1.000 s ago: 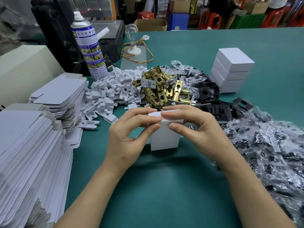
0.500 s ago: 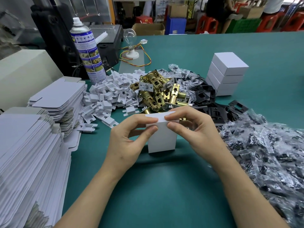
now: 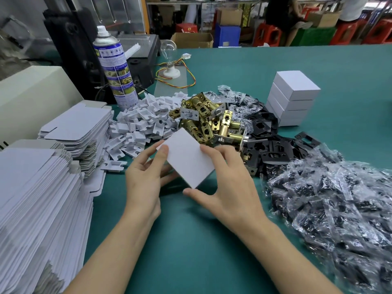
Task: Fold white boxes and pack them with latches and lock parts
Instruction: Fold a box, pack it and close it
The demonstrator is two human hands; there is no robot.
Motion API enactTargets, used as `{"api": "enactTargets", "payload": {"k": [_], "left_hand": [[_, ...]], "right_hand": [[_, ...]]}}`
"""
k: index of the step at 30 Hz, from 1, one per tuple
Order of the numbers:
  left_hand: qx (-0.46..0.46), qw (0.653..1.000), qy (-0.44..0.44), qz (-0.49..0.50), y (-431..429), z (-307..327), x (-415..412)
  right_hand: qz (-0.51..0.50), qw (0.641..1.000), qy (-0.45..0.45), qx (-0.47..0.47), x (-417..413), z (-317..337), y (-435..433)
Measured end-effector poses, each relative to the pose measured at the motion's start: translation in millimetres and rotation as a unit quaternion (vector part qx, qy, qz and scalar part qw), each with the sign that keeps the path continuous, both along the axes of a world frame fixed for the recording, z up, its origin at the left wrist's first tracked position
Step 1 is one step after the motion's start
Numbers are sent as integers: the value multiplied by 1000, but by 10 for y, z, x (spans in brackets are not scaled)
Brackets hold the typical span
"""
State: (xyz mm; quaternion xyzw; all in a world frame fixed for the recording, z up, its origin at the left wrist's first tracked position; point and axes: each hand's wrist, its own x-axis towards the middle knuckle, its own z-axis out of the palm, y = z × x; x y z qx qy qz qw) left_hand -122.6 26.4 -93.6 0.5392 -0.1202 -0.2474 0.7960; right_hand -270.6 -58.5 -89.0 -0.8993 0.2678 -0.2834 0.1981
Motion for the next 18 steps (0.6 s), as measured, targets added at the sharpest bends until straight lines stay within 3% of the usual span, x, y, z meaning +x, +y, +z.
{"api": "enactTargets", "payload": {"k": [4,6,11,14,18], "left_hand": [[-6,1000,-9,-21,-15,0,7],[-19,999,-29,-35,-18,22,-3],[-16,995,-64,-72,4,31,-23],[-2,995,-65,-74,7,15,3],[11,994,-70,-78,3,14,16]], "right_hand": [[-8,997,-59,40,-4,15,-31],[-19,985,-126,112,-36,36,-79],[-41,897,-287,333,-94,214,-217],[-76,875,-342,335,-157,441,-410],[-150,911,-302,237,-235,799,-899]]}}
